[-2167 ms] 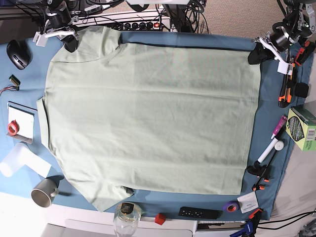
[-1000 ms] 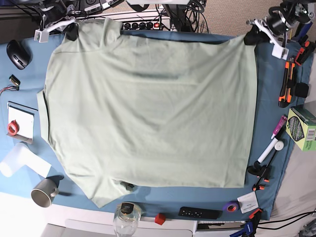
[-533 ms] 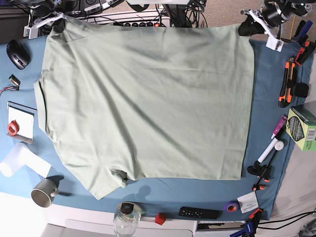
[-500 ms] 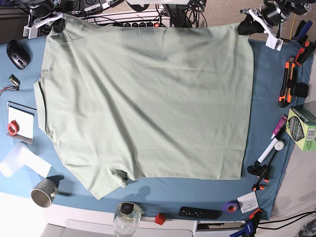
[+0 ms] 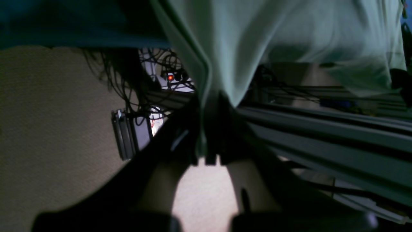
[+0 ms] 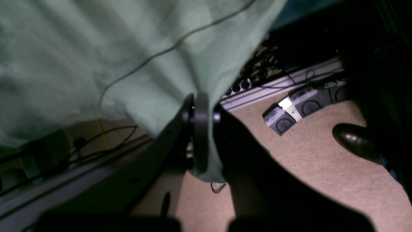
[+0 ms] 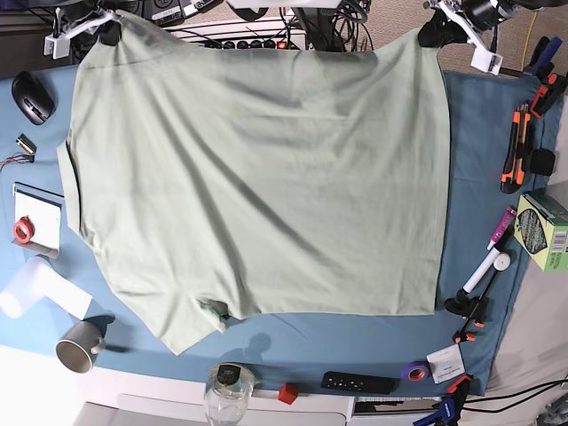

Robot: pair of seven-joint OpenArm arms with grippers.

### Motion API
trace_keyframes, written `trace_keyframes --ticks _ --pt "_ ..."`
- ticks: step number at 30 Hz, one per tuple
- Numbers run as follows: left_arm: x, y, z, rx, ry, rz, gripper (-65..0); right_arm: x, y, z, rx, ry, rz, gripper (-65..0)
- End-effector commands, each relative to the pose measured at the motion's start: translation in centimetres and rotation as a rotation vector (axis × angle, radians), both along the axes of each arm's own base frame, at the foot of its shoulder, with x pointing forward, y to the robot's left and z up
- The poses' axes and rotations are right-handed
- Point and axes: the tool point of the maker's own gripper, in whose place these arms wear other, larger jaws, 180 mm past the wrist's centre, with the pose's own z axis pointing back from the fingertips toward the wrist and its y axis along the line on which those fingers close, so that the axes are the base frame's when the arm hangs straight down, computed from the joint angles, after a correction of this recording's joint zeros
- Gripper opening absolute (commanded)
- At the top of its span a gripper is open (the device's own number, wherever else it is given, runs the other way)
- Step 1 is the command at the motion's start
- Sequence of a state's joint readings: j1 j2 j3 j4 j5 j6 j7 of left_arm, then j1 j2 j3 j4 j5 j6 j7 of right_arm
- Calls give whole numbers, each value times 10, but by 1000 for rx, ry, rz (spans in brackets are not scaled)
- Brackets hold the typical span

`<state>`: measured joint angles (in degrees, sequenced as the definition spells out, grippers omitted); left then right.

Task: Fold the T-shirt properly
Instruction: 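Lift both shoulder corners and pull the shirt toward the robot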

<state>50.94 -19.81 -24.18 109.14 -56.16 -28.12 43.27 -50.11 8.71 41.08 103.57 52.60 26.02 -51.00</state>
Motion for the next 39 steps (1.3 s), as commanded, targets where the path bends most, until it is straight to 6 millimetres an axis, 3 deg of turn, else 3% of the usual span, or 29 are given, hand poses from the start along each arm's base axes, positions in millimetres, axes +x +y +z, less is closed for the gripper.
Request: trace_keyframes --ticks 1,15,39 --pt "0 0 6 -10 -13 -1 -650 -2 -4 6 -15 1 14 -650" --pt "-14 8 9 9 -1 -12 -650 -1 -12 9 -39 20 49 -650" --pt "-24 8 6 12 35 -22 -650 -26 -10 6 -29 93 53 -650"
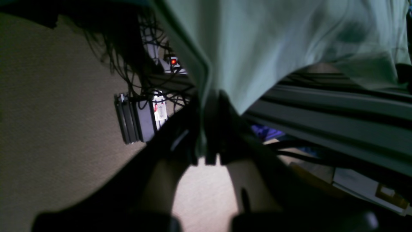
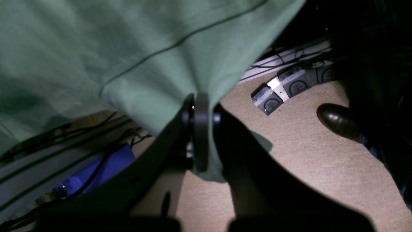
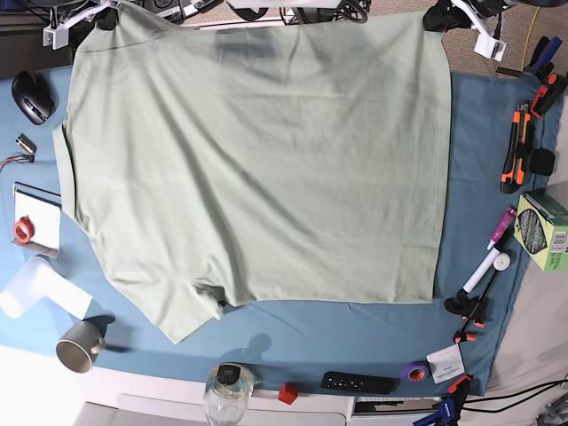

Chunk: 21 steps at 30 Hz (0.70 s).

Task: Fold the T-shirt properly
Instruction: 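Lift both shoulder corners and pull the shirt toward the robot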

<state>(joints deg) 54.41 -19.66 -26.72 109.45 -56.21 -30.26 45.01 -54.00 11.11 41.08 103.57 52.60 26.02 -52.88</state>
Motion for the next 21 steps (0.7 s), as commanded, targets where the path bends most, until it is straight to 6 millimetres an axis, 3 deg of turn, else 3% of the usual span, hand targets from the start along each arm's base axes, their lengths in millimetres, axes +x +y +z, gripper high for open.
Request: trace_keyframes --ticks 1,7,12,17,21 --pt "0 0 6 -11 -13 0 -650 -1 -4 6 -14 -5 12 -650" --pt "3 0 7 -12 -27 6 -650 3 -3 8 -2 -25 4 -650" --pt "11 -5 14 -24 -74 -23 -650 11 12 15 71 -87 44 -650" --pt "27 -9 25 -31 -146 -38 -650 17 22 17 113 -129 30 -650" --pt "42 -12 30 -35 -198 -55 -650 34 34 23 161 -206 59 -650"
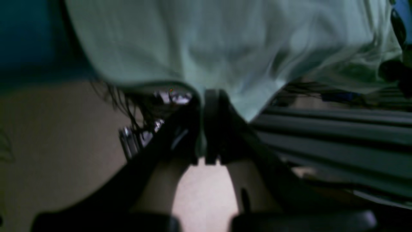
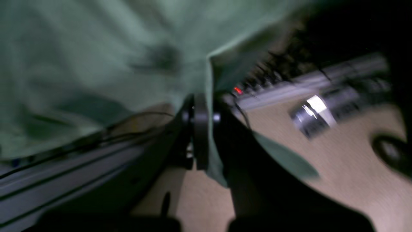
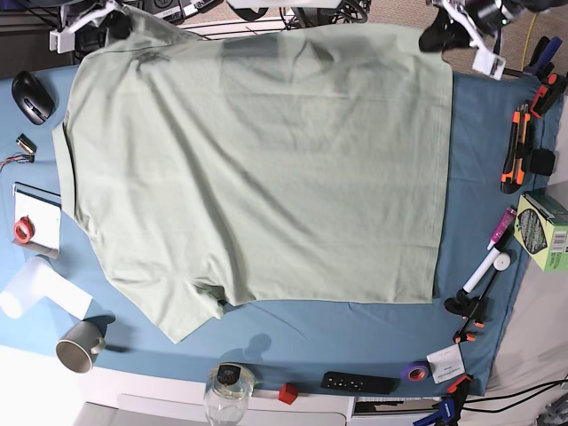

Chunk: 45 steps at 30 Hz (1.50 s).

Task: Fold the T-shirt properly
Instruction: 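Lift both shoulder corners and pull the shirt toward the robot, then lower both grippers, laying the shoulder edge back onto the shirt body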

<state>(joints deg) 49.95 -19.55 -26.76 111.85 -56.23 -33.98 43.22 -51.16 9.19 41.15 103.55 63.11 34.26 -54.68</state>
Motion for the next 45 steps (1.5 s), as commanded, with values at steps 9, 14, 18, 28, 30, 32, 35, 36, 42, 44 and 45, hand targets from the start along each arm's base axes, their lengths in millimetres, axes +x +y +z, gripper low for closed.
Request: trace_keyframes --ticks 9,14,18,28,30,32,35,36,42,44,45 --pt "29 -2 16 -18 -105 -2 -650 54 -2 20 -39 -166 34 -650" --pt "62 -11 25 -18 -199 -31 -650 92 -8 28 -102 -250 44 -650" --pt "89 -13 26 26 -246 -18 -650 116 -13 31 -156 -285 38 -650" --pt "124 -38 26 116 -353 -95 -650 159 13 18 -258 -309 114 -650" --pt "133 -35 25 149 -356 -68 -650 168 14 17 -293 -313 118 -650" --pt "142 -29 26 190 -373 -50 -650 176 13 19 -327 -322 113 -650" --pt "152 -22 30 230 -401 -27 -650 187 4 24 -374 -339 84 -650" --pt "154 -21 31 233 -409 -27 -650 190 1 26 -389 -342 72 -650" --pt "163 -19 36 252 -440 -25 -650 202 -19 34 -476 -349 0 -650" --pt "166 -17 36 274 -447 -27 -650 203 -22 36 -483 -351 -21 -650" --pt "168 -15 36 282 -447 -14 -650 204 -22 36 -483 -354 -24 -650"
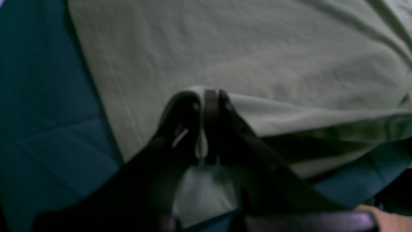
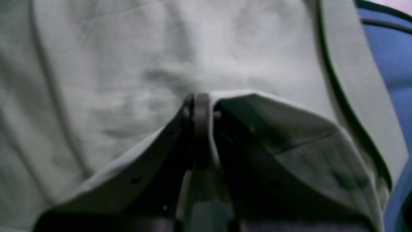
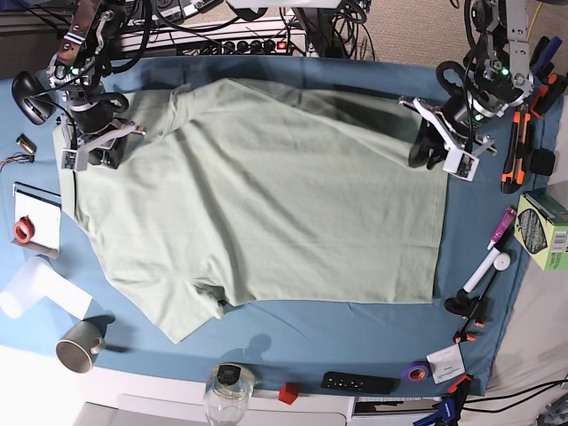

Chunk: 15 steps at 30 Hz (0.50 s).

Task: Fold the T-shirt properly
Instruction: 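Lower both grippers, laying the shoulder edge back onto the shirt body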

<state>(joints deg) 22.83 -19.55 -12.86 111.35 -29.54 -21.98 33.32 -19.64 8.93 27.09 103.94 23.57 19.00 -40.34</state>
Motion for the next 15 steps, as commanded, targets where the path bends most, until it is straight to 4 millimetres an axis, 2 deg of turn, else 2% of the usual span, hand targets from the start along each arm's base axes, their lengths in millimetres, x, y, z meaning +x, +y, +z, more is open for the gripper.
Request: trace_keyframes --ticks 1,7,15 --pt "8 5 11 -6 -45 22 -650 8 -5 15 -22 -58 -1 -650" --pt "16 19 3 25 -29 87 -650 8 -23 19 -95 -63 -78 -650" --pt "18 26 -12 23 7 106 -650 15 -26 25 -101 -96 -88 -650"
